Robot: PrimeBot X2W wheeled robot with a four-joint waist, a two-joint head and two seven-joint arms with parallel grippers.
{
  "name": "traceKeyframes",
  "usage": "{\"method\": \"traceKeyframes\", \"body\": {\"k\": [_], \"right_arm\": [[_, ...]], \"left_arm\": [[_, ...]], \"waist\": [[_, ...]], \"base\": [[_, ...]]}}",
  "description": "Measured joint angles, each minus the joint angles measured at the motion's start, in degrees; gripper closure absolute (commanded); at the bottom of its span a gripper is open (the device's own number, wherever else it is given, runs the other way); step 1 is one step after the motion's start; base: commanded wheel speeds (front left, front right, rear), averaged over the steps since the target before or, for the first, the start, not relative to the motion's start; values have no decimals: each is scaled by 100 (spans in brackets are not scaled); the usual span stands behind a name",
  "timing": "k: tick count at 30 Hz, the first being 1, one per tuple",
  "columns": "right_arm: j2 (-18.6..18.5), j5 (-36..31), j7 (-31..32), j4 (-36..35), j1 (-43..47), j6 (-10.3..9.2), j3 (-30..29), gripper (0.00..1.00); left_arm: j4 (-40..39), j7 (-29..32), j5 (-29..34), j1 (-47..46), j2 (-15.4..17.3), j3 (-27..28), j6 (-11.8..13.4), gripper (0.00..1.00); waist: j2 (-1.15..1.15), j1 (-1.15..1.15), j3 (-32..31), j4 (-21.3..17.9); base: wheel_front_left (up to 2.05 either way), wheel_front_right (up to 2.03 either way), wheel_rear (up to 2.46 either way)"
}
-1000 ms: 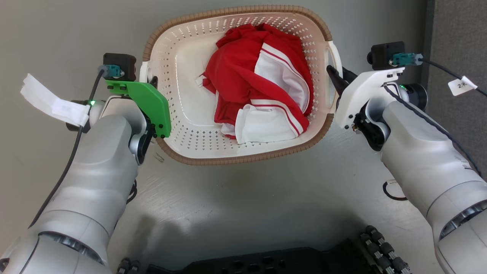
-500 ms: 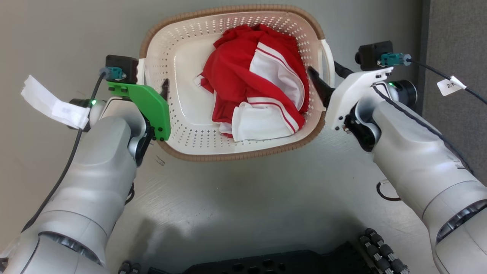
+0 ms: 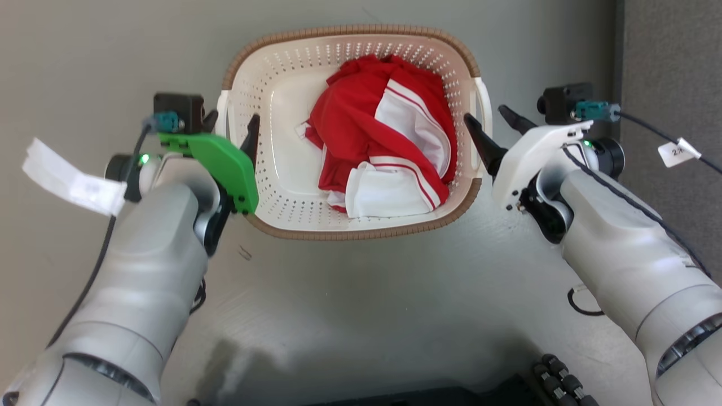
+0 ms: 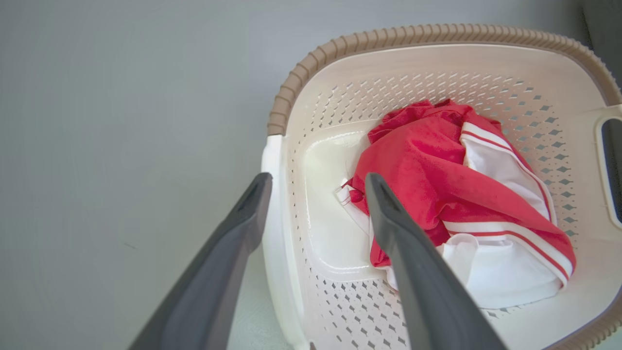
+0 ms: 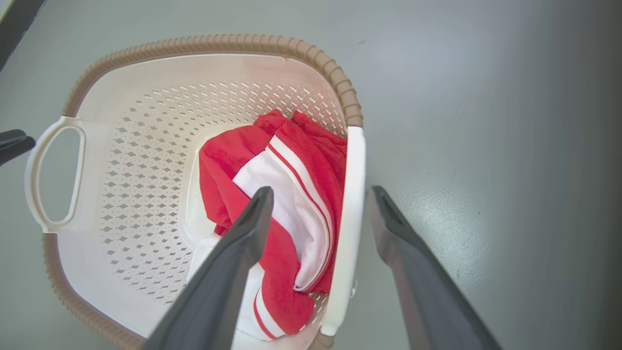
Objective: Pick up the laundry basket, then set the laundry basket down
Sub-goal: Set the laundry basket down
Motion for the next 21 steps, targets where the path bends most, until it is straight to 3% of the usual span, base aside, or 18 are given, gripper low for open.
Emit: {"method": "traceKeyframes", "body": {"k": [11, 21], "right_arm": [[-125, 147, -110, 24, 192, 0, 33, 0], [-127, 237, -261, -25, 629, 0, 18, 0]], "left_arm": [[84, -333, 145, 338, 2, -135, 10, 0], [-33, -377, 241, 784, 3, -99, 221, 0]], "waist": [[0, 0, -610, -12], [0, -1, -1383, -58]], "base": [[0, 0, 0], [0, 0, 0]]}}
